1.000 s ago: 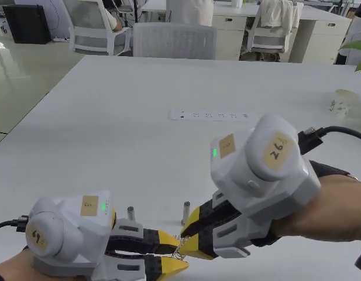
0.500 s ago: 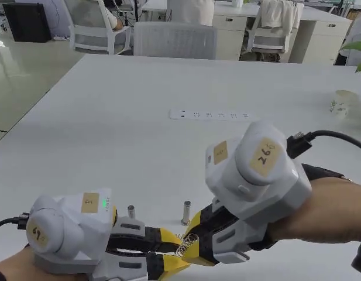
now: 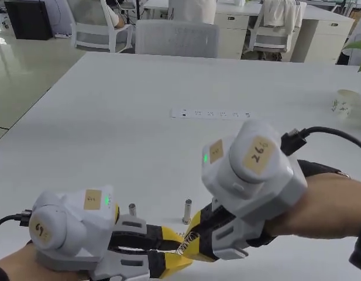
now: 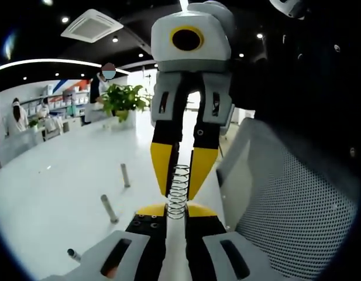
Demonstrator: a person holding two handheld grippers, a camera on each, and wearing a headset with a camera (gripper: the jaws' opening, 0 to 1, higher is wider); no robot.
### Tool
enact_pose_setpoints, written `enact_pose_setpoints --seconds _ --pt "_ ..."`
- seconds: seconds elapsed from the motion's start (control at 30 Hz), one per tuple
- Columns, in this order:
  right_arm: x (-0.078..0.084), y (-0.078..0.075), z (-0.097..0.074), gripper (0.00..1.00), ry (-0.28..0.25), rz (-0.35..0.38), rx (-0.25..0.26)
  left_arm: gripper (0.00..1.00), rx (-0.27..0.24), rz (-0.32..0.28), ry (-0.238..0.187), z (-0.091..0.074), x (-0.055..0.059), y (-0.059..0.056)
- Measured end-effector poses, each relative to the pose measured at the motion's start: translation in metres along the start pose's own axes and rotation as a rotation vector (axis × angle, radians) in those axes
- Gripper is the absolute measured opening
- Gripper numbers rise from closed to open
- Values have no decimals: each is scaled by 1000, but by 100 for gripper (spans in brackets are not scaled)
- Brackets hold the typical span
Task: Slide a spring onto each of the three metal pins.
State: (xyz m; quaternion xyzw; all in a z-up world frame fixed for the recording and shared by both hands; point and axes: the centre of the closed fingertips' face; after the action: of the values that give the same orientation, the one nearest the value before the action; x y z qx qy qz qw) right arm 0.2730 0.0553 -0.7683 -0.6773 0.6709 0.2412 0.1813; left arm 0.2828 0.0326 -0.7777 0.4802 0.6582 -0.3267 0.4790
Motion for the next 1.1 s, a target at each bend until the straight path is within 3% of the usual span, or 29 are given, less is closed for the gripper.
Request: enact_pose_setpoints --seconds 0.47,0.73,1.1 --pt "4 -6 -5 8 9 7 15 18 -13 -19 -2 -2 0 3" --pt "16 -17 -17 8 22 33 45 29 -14 -37 4 -4 4 3" --pt "30 -31 -30 8 34 65 82 36 -44 -74 8 -15 14 7"
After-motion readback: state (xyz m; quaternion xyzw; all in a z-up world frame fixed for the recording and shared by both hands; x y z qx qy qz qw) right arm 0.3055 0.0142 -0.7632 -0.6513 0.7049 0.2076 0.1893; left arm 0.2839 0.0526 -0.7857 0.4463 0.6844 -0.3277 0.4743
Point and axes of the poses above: the centre of the closed fingertips' face, and the gripper's own axes: z roughly forward along the fingers, y roughly to its left, x roughly out of its underside, and after that the axes turned 6 degrees about -x, right-handed
